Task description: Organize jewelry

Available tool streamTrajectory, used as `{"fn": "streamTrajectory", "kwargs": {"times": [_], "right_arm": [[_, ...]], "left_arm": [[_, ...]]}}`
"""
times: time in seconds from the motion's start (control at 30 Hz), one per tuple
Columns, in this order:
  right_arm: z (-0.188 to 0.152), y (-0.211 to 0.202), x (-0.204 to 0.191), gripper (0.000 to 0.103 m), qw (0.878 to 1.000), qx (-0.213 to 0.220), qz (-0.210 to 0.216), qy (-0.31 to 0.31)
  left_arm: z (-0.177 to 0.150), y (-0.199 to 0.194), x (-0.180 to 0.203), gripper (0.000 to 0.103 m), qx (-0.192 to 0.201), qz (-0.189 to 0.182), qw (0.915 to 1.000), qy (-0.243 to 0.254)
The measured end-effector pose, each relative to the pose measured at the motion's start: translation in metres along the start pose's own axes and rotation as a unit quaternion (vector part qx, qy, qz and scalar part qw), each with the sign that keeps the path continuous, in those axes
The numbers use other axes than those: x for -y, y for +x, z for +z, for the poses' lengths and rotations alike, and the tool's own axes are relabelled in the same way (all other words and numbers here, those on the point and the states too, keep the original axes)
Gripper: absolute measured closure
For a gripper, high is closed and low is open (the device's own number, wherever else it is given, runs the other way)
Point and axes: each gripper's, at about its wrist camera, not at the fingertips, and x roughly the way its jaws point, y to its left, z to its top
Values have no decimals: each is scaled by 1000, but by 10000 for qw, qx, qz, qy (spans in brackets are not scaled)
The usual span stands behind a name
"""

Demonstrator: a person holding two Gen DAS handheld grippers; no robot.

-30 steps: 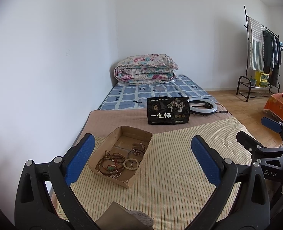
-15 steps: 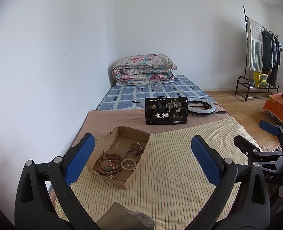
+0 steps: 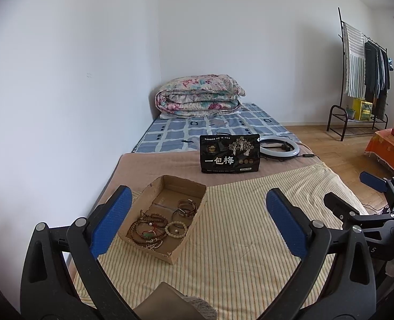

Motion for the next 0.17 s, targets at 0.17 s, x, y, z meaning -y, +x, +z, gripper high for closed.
{"fn": "streamTrajectory", "kwargs": {"times": [0.17], "right_arm": [[-3,7,6,0,10000,-66,-35,45]], "left_arm": [[0,8,5,1,-16,-31,10000,68]]}}
